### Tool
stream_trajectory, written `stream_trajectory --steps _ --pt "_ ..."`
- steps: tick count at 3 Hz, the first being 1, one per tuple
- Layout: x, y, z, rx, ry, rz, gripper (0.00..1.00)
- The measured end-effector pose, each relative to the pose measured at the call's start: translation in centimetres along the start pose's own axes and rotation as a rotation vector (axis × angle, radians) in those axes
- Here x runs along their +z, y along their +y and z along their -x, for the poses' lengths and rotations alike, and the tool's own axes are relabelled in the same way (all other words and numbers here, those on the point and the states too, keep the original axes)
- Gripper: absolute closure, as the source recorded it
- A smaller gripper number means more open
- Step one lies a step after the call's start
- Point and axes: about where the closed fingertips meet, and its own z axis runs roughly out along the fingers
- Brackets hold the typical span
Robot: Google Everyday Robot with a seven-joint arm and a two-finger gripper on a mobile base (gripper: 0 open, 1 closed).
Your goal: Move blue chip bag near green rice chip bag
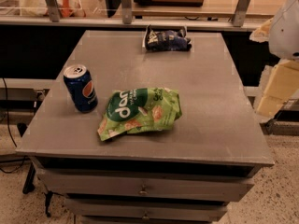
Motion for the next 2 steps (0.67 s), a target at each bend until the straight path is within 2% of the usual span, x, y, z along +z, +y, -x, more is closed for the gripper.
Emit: stream_trajectory --steps 1,2 --pt "0.0 0.0 0.0 0.000 0.000 0.000 0.00" --pt "-0.1 -1.0 0.5 0.009 -0.025 -0.018 0.00"
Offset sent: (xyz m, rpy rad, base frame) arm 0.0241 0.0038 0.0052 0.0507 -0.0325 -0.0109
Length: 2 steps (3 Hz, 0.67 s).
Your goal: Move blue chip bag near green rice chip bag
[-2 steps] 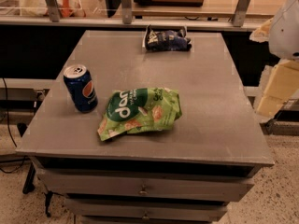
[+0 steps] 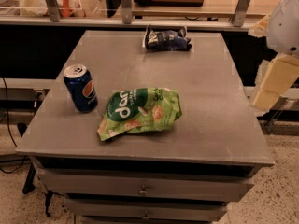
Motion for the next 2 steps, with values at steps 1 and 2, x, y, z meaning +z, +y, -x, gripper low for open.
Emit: stream_trajectory --steps 1,2 --pt "0.8 -3.2 1.9 0.001 -0.025 -0.028 0.00" --pt "2.5 -7.0 4.5 -0.007 -0.040 -0.041 0.00"
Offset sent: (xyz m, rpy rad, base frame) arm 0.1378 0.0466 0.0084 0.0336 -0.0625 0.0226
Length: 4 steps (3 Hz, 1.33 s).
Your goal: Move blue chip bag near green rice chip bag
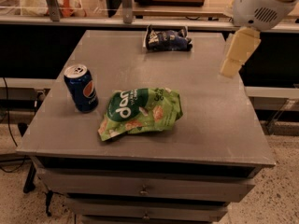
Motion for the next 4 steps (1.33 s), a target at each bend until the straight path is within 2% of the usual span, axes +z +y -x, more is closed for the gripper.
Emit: stream_trajectory --steps 2,3,4 --pt "5.1 -6.4 4.2 0.037 -0.046 -0.044 0.00" --pt "5.1 -6.4 4.2 0.037 -0.046 -0.044 0.00" --pt "6.3 -7.3 4.5 0.048 -0.087 -0.047 0.00"
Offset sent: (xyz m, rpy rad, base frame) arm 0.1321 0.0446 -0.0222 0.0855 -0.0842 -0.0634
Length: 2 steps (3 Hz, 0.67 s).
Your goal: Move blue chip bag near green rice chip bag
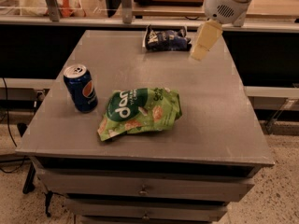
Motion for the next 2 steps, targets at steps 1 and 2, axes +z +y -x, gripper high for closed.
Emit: stream_trajectory --steps 1,2 --pt "3.6 -3.0 1.2 0.032 -0.118 -0.012 0.00" --pt "6.7 -6.0 2.8 0.078 -0.213 -0.046 0.00"
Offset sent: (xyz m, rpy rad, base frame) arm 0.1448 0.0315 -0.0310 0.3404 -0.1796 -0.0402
